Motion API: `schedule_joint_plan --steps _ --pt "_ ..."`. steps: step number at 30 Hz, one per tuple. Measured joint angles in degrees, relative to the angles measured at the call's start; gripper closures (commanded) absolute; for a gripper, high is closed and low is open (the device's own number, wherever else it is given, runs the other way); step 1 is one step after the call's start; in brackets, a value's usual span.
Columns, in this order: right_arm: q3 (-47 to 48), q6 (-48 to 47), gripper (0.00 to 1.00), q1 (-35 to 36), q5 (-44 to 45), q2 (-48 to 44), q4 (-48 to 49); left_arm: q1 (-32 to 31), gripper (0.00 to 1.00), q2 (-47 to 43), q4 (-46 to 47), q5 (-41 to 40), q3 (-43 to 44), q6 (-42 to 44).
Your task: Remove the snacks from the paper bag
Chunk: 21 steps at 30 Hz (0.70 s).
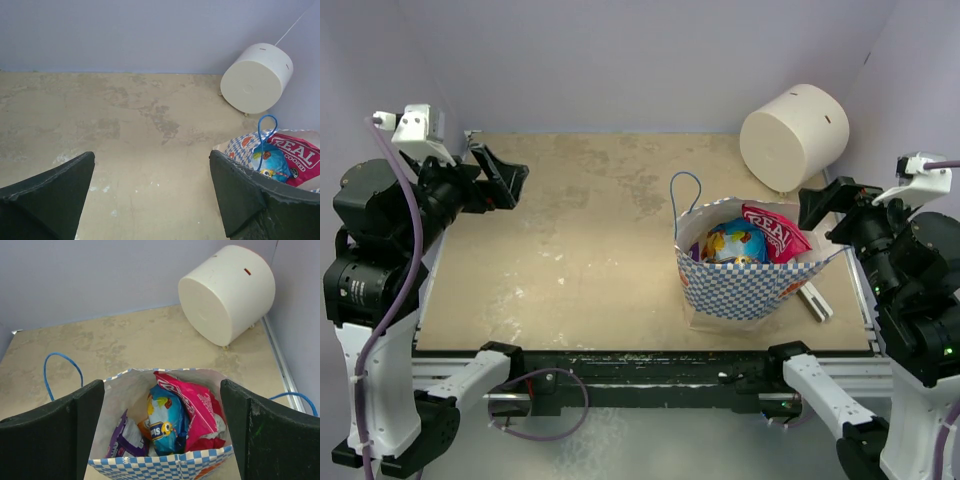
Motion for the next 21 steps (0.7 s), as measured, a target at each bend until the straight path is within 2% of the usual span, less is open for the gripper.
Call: schedule_joint_plan --steps 7,21 --pt "0.0 2.7 0.01 0.7 4.8 0.1 -4.2 0.0 0.01 0.2 0.2 0.0 -1.8 -1.5" --pt "-0.9 8.5 0.01 2.2 15.4 0.7 -9.3 0.0 0.01 -0.4 3.9 0.8 -13.3 -11.4"
